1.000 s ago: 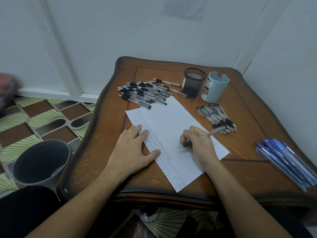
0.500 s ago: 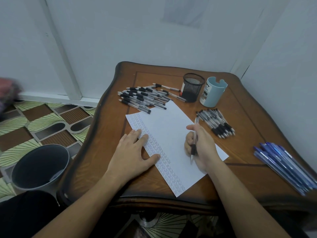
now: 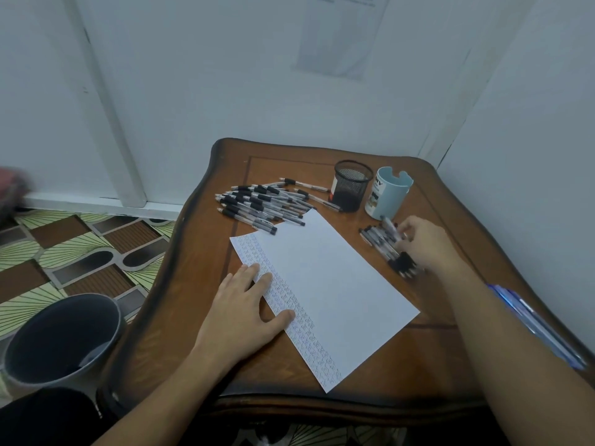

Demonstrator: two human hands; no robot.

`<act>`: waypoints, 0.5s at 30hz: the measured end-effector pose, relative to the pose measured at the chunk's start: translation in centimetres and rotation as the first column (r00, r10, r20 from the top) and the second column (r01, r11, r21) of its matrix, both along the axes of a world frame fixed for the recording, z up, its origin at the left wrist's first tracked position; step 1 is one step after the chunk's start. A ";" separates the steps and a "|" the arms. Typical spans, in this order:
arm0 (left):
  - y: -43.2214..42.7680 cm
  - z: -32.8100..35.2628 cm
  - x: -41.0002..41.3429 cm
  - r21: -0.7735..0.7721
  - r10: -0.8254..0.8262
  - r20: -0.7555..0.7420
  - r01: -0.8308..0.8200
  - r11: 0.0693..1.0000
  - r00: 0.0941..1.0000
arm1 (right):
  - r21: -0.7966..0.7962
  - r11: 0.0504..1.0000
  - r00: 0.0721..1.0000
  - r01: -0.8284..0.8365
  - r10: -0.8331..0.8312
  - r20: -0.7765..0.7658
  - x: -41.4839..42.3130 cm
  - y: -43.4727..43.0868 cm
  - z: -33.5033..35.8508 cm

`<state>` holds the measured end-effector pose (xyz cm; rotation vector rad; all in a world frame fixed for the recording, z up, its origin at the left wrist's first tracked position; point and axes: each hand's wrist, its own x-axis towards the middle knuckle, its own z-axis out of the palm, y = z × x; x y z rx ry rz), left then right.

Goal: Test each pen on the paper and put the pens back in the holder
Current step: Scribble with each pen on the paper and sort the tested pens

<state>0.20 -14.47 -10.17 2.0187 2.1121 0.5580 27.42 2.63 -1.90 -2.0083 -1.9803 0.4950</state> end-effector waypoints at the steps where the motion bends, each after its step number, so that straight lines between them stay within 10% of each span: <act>1: 0.0 0.0 0.0 0.003 0.003 0.005 -0.003 1.000 1.000 | -0.021 1.000 0.999 -0.011 0.012 0.049 0.0 0.2 -0.1; 7: -0.1 0.4 0.1 0.004 0.005 0.010 -0.005 1.000 1.000 | 0.119 0.990 0.979 -0.073 0.049 0.196 -2.0 0.3 -0.5; 15: 0.0 0.3 0.0 -0.001 0.014 -0.020 -0.014 1.000 1.000 | 0.056 0.915 0.893 -0.400 0.402 -0.202 -14.0 -0.4 -3.3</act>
